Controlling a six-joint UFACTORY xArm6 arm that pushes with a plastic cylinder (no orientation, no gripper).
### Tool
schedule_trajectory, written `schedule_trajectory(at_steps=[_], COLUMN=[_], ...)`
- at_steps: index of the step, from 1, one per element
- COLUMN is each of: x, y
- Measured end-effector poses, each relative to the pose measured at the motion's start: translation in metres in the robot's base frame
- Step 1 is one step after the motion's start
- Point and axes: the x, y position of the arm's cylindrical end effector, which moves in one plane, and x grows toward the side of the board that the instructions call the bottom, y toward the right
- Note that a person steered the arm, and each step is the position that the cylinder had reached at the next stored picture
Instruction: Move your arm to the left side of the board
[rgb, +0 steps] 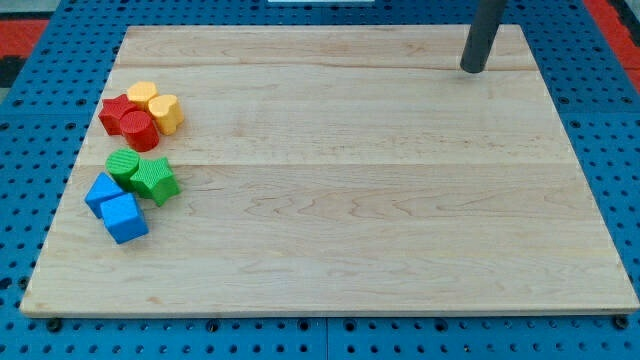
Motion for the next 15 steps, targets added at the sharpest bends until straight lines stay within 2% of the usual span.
schedule_trajectory(at_steps=[8, 9, 11, 12, 15], x=[0.003, -0.004, -0.082, -0.084, -0.088], y=[-0.007, 0.003, 0.000, -0.019, -0.020])
